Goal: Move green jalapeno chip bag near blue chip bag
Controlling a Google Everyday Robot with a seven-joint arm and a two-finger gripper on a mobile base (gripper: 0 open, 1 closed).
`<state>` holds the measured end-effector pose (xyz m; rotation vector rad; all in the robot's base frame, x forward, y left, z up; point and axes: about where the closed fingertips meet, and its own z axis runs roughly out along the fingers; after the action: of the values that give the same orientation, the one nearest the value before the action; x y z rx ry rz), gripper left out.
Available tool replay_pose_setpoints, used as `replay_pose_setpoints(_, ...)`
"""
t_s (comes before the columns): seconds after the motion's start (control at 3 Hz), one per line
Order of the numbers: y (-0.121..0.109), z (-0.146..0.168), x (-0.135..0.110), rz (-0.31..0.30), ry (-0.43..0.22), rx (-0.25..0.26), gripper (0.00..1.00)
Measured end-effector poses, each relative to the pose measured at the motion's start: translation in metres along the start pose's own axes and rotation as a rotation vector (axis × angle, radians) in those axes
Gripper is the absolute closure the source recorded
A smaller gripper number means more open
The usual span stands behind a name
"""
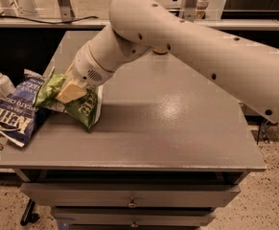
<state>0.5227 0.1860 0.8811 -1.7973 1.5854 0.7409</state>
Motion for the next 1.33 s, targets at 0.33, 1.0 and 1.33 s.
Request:
replay_pose_setpoints(0.33, 0.0046, 0.0119, -0.0024, 0.001, -0.011, -0.026, 0.35)
replay_pose_setpoints(1.0, 0.0079, 0.0219, -0.0014, 0.003, -0.019, -0.043, 0.00)
replay_pose_setpoints(1.33, 0.0080, 0.0214, -0.0024, 0.001, -0.024, -0.044, 0.00)
